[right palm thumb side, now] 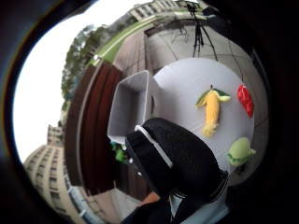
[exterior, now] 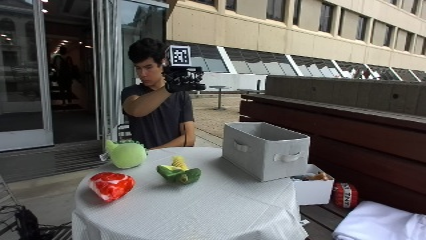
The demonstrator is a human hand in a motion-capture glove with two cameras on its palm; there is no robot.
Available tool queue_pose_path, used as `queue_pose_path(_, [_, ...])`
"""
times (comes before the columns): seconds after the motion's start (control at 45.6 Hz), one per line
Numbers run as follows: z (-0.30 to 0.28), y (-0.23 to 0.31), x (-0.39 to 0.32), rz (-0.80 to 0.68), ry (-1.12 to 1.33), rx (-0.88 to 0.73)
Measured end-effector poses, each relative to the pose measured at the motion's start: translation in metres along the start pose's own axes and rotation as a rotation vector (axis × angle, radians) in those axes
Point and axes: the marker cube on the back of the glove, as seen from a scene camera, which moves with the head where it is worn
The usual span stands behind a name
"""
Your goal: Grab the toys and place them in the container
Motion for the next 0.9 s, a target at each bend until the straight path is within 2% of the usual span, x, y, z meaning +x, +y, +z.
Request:
queue_pose_path(0.022, [0.003, -0.003, 0.006, -0.073, 0.002, 0.056])
queue_pose_path(0.066, [0.003, -0.003, 0.015, -0.122, 0.007, 0.094])
queue_pose_path(0.329, [-0.017, 0.028, 0.068, -0.113, 0.023, 0.084])
queue_pose_path(0.439, [-0.019, 0.046, 0.09, -0.031, 0.045, -0.009])
queue_pose_path(0.504, [-0.008, 0.045, 0.109, -0.057, 0.055, 0.042])
queue_pose_path(0.57, [0.001, 0.055, 0.125, -0.022, 0.052, 0.021])
queue_pose_path(0.658, [0.026, 0.054, 0.151, -0.039, 0.039, 0.098])
queue_pose_path(0.724, [0.042, 0.064, 0.166, -0.019, 0.037, 0.002])
queue_pose_path(0.811, [0.07, 0.064, 0.19, -0.083, 0.045, -0.031])
queue_pose_path(0.899, [0.093, 0.069, 0.206, -0.054, 0.05, -0.084])
